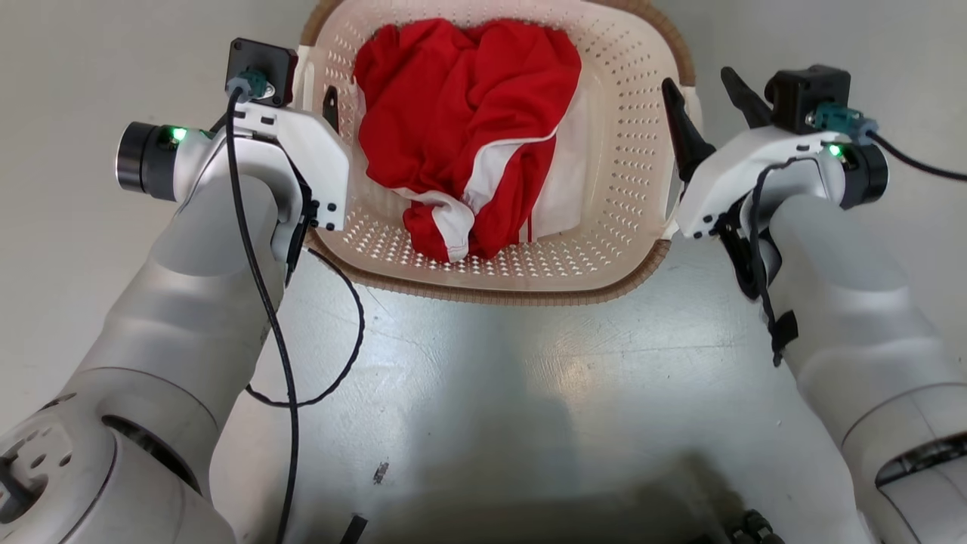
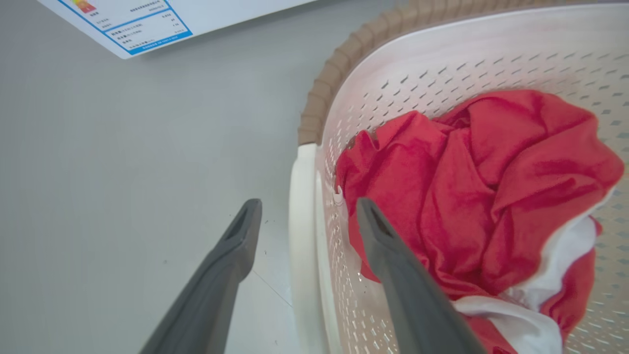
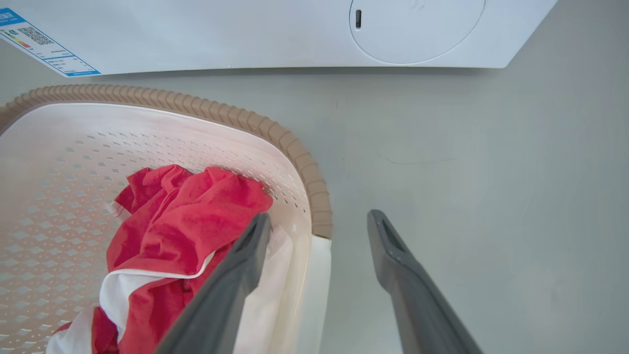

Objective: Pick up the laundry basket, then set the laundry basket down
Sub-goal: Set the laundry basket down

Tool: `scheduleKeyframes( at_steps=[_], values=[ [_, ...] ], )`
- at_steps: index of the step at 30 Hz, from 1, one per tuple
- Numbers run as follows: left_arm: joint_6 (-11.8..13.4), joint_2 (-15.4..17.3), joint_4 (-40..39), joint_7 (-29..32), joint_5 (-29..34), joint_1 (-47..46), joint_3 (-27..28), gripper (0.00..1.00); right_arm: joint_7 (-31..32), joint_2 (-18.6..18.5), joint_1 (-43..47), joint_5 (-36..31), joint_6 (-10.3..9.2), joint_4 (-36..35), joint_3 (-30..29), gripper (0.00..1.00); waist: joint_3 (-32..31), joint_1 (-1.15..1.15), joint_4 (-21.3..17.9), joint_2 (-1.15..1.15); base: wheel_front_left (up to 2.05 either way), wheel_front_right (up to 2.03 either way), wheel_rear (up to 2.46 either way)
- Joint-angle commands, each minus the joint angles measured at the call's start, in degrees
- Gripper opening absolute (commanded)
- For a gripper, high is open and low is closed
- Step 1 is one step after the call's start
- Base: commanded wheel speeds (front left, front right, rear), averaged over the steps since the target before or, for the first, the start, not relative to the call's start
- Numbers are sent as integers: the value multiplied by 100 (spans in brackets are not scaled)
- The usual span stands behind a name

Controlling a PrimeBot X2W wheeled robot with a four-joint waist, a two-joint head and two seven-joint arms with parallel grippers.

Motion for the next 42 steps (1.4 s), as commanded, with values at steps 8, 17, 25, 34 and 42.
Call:
scheduleKeyframes(
  at_steps=[8,17,25,34,42],
  values=[
    [43,112,-8,-159,-195,385,165,100,-80,97,856,-610,35,-446,-598,100,-523,0,28,0,0,0,0],
    [-55,-69,-98,-479,-369,1038,376,100,-80,105,1633,-1074,35,-785,-1116,100,-1572,0,126,0,0,0,0],
    [188,333,-1547,-497,314,2122,1341,100,-80,106,2830,-1488,35,-1965,-1418,100,-2926,0,234,0,0,0,0],
    [196,504,-2549,-498,983,3251,2512,100,-80,106,3520,-1640,35,-2838,-1625,100,-3720,0,299,0,0,0,0],
    [122,570,-3252,-498,1520,4138,3267,100,-80,106,4138,-1706,35,-3381,-1826,100,-4256,0,331,0,0,0,0]
  ],
)
